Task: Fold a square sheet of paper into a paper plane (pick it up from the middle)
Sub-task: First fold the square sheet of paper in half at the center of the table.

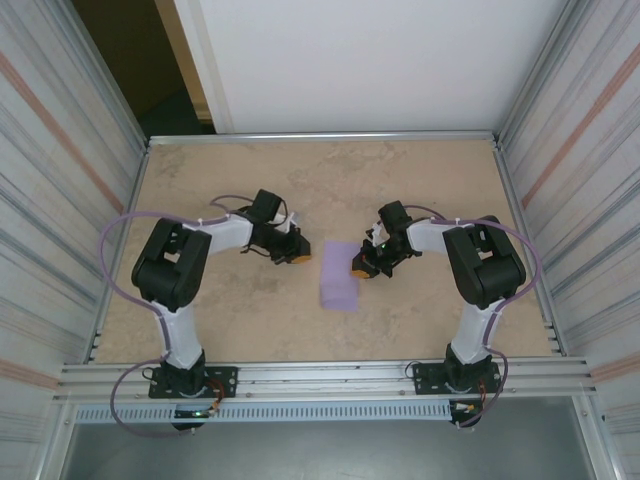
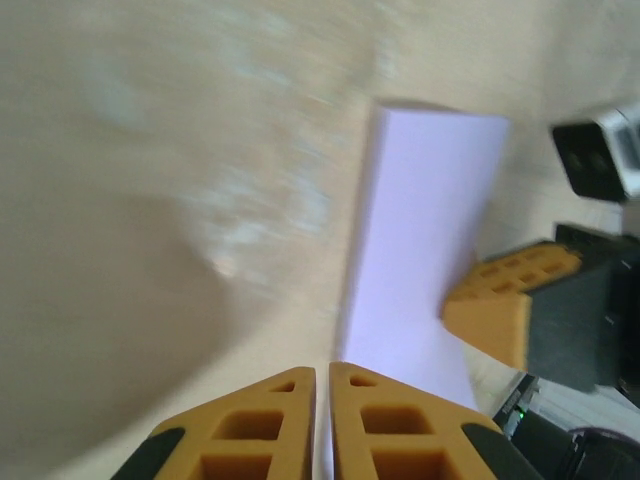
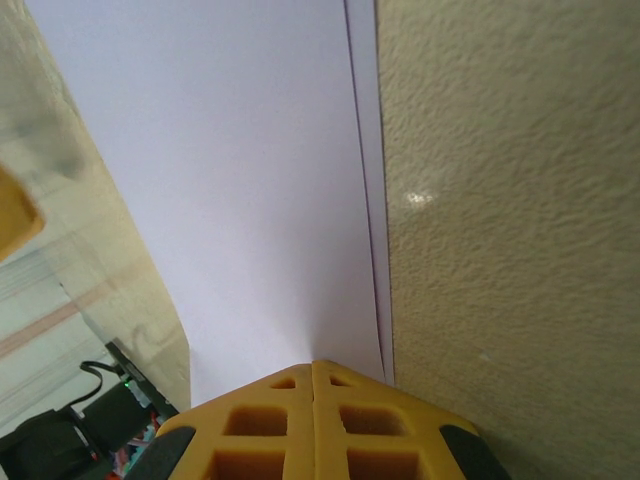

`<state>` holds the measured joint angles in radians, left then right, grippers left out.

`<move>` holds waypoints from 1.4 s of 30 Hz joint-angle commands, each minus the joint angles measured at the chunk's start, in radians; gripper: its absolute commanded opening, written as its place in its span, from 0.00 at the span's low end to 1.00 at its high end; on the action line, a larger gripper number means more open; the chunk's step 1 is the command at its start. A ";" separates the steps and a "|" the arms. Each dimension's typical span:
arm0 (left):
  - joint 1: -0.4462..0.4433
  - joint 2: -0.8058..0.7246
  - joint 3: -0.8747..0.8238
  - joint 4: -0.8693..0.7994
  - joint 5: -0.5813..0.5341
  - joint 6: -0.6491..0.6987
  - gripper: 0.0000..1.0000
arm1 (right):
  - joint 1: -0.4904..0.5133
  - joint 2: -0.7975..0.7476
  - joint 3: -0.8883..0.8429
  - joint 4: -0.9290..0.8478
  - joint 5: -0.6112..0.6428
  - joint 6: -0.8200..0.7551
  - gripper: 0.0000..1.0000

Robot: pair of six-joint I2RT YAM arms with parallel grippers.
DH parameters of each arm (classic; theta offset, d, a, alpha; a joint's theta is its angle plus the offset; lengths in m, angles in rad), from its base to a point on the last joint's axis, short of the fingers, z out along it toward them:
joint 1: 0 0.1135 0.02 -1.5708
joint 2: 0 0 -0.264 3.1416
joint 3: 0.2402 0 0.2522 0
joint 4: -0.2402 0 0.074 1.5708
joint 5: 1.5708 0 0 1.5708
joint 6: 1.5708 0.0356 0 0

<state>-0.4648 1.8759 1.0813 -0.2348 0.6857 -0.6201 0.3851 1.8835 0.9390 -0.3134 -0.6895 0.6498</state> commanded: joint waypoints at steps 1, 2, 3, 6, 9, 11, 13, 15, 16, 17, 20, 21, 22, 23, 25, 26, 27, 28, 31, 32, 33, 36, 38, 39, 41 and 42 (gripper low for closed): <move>-0.098 -0.057 -0.017 0.010 -0.006 -0.056 0.12 | 0.035 0.210 -0.106 -0.121 0.454 0.019 0.00; -0.117 -0.051 -0.018 0.018 -0.008 -0.066 0.12 | 0.035 0.212 -0.106 -0.119 0.455 0.019 0.00; -0.134 -0.044 -0.022 0.024 -0.009 -0.074 0.12 | 0.038 0.211 -0.107 -0.119 0.457 0.019 0.00; -0.175 -0.007 -0.041 0.048 -0.009 -0.090 0.12 | 0.038 0.211 -0.107 -0.115 0.458 0.020 0.00; -0.192 0.022 -0.085 0.066 -0.009 -0.092 0.11 | 0.041 0.212 -0.112 -0.114 0.466 0.022 0.00; -0.189 0.025 -0.131 0.091 -0.011 -0.096 0.11 | 0.040 0.218 -0.111 -0.112 0.470 0.023 0.00; -0.180 0.015 -0.175 0.111 -0.016 -0.099 0.11 | 0.042 0.220 -0.112 -0.112 0.474 0.024 0.00; -0.170 -0.003 -0.222 0.120 -0.031 -0.090 0.11 | 0.041 0.224 -0.112 -0.114 0.480 0.025 0.00; -0.163 -0.014 -0.246 0.115 -0.039 -0.086 0.11 | 0.041 0.227 -0.109 -0.116 0.482 0.025 0.00; -0.155 -0.027 -0.270 0.115 -0.044 -0.081 0.11 | 0.042 0.226 -0.108 -0.119 0.484 0.025 0.00; -0.117 -0.092 -0.343 0.107 -0.057 -0.069 0.11 | 0.041 0.226 -0.103 -0.124 0.489 0.025 0.00; -0.106 -0.123 -0.360 0.099 -0.057 -0.065 0.11 | 0.042 0.226 -0.101 -0.125 0.490 0.027 0.00; -0.104 -0.155 -0.365 0.088 -0.061 -0.059 0.11 | 0.041 0.225 -0.101 -0.125 0.490 0.027 0.00; -0.105 -0.183 -0.362 0.079 -0.064 -0.055 0.11 | 0.041 0.225 -0.100 -0.126 0.492 0.028 0.00; -0.118 -0.230 -0.340 0.075 -0.063 -0.064 0.11 | 0.043 0.225 -0.098 -0.127 0.493 0.028 0.00; -0.131 -0.242 -0.324 0.074 -0.066 -0.070 0.11 | 0.044 0.227 -0.097 -0.127 0.493 0.028 0.00; -0.148 -0.249 -0.303 0.079 -0.073 -0.078 0.11 | 0.047 0.226 -0.096 -0.127 0.495 0.029 0.00; -0.165 -0.245 -0.284 0.088 -0.080 -0.090 0.11 | 0.049 0.228 -0.094 -0.127 0.495 0.029 0.00; -0.207 -0.189 -0.227 0.124 -0.080 -0.119 0.11 | 0.051 0.230 -0.094 -0.126 0.494 0.034 0.00; -0.218 -0.167 -0.211 0.130 -0.080 -0.121 0.11 | 0.051 0.230 -0.094 -0.127 0.494 0.035 0.00; -0.227 -0.139 -0.195 0.135 -0.074 -0.120 0.11 | 0.051 0.230 -0.094 -0.124 0.494 0.036 0.00; -0.242 -0.079 -0.172 0.139 -0.041 -0.105 0.11 | 0.052 0.230 -0.100 -0.122 0.493 0.036 0.00; -0.245 -0.055 -0.169 0.109 -0.035 -0.081 0.11 | 0.053 0.227 -0.103 -0.121 0.495 0.035 0.00; -0.245 -0.050 -0.176 0.089 -0.042 -0.067 0.11 | 0.051 0.226 -0.104 -0.119 0.495 0.036 0.00; -0.245 -0.052 -0.196 0.064 -0.064 -0.045 0.11 | 0.052 0.228 -0.105 -0.118 0.495 0.036 0.00; -0.245 -0.055 -0.207 0.049 -0.074 -0.037 0.11 | 0.051 0.230 -0.105 -0.118 0.495 0.036 0.00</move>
<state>-0.7082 1.8263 0.8993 -0.1074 0.6346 -0.7033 0.3935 1.8839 0.9474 -0.3267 -0.6701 0.6537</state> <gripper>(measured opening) 0.113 0.045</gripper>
